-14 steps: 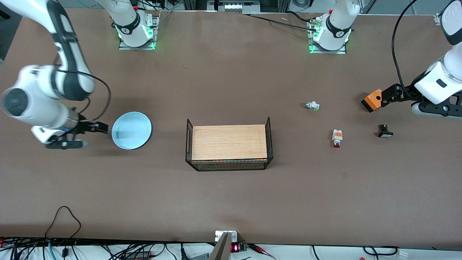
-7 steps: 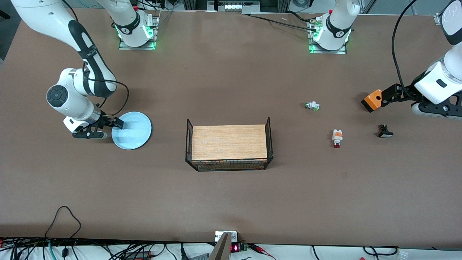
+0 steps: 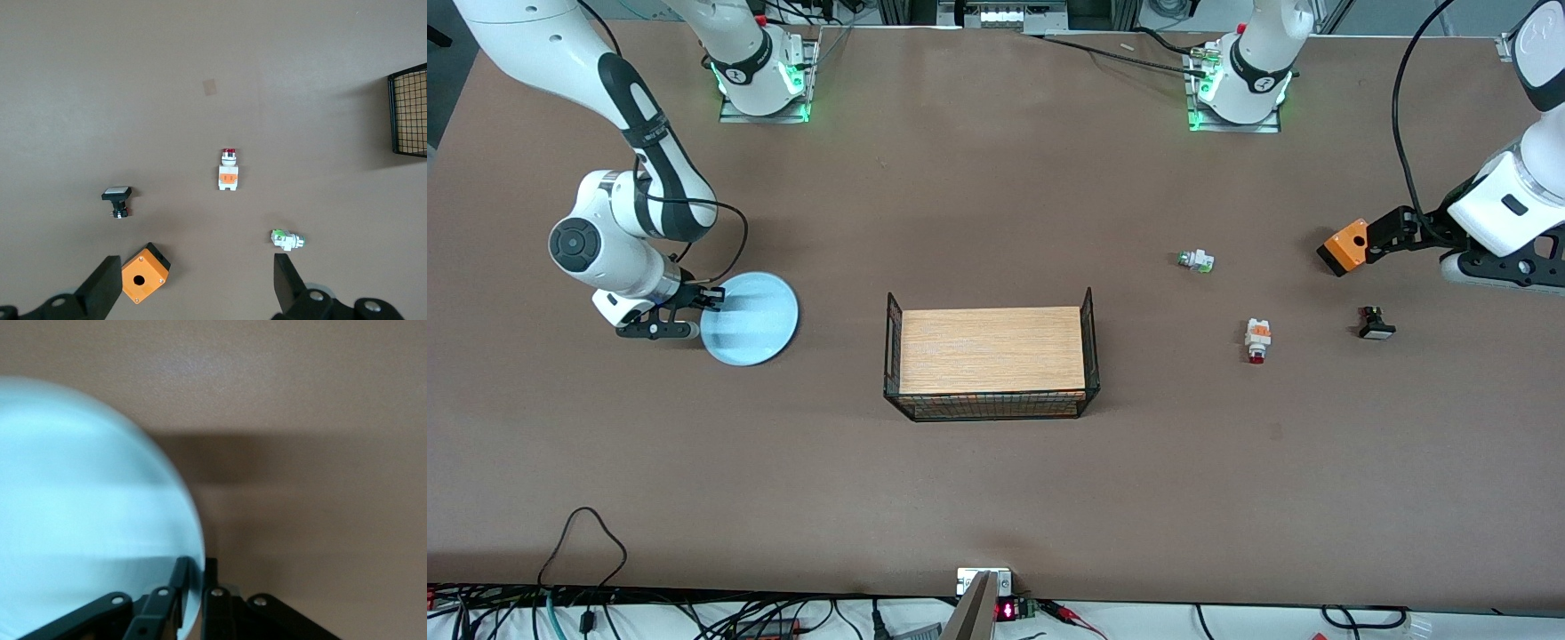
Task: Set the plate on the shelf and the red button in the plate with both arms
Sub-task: 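Grasp the plate rim with the right gripper and lift it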
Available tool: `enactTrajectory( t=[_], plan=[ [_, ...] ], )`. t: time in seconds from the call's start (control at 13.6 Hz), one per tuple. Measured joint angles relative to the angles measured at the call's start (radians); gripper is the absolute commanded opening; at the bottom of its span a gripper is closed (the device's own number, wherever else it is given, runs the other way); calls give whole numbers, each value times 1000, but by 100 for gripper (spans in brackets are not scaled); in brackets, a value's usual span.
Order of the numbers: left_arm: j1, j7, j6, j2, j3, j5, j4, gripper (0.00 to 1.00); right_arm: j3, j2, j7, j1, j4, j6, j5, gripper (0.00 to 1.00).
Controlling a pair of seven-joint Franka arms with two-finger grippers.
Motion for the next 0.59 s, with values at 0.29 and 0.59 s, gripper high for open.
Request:
enactTrajectory(
  t=[0.29, 0.59],
  plan=[
    [0, 0, 0, 0, 0, 0, 0, 100, 26, -103, 0, 0, 63, -179, 0, 0],
    [0, 0, 0, 0, 0, 0, 0, 100, 41, -211, 0, 1, 165, -404, 118, 0]
  ],
)
